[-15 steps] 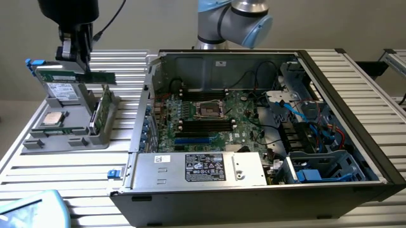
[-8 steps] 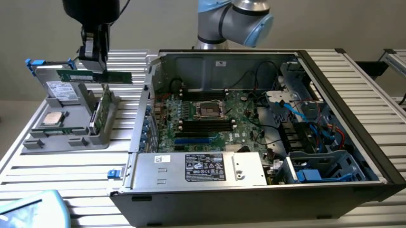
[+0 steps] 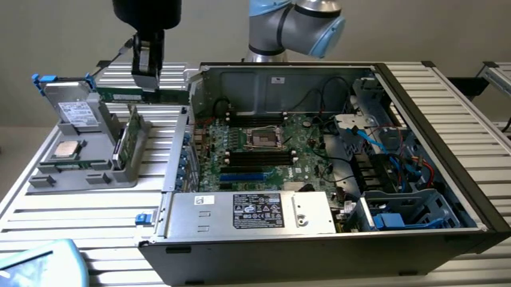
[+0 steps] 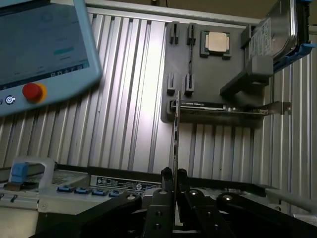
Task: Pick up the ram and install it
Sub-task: 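Pick up the ram and move it above insertion slot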
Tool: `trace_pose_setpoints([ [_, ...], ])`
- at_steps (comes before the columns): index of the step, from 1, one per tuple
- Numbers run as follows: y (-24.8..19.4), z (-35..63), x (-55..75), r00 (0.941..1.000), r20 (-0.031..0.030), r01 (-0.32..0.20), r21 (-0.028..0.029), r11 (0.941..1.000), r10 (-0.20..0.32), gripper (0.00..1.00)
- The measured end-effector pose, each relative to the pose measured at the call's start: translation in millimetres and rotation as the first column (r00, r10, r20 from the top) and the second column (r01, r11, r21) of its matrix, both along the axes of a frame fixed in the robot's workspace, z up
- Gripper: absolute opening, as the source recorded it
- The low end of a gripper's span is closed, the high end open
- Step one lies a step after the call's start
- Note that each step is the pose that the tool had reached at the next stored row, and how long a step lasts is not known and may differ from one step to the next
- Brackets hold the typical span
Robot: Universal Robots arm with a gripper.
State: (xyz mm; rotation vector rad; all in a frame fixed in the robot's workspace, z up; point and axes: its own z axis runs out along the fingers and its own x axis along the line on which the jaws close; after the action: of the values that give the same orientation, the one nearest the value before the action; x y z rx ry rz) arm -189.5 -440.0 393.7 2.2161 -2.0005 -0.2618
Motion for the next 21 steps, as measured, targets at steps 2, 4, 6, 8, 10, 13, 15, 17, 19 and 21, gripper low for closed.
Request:
trace_pose_setpoints([
  [2,0.0,0.1,9.2,1.0,0.0,0.0,-0.0001,1.0,0.0,0.14],
  [4,0.0,0.0,18.1,1.0,0.0,0.0,-0.0001,1.0,0.0,0.14],
  [6,0.0,0.0,27.5,1.0,0.0,0.0,-0.0001,1.0,0.0,0.14],
  [8,0.0,0.1,36.5,1.0,0.0,0.0,-0.0002,1.0,0.0,0.14],
  [10,0.0,0.0,45.5,1.0,0.0,0.0,-0.0001,1.0,0.0,0.14],
  [13,0.0,0.0,59.2,1.0,0.0,0.0,-0.0001,1.0,0.0,0.14],
  [15,0.0,-0.2,68.1,1.0,0.0005,0.0,-0.0002,1.0,0.0,0.14],
  [17,0.0,-0.6,77.2,1.0,0.0016,0.0,-0.0002,1.0,0.0,0.14],
  [19,0.0,-1.1,86.5,1.0,0.0031,0.0,-0.0001,1.0,0.0,0.14],
  [21,0.0,-1.7,95.6,1.0,0.005,0.0,0.0,1.0,0.0,0.14],
])
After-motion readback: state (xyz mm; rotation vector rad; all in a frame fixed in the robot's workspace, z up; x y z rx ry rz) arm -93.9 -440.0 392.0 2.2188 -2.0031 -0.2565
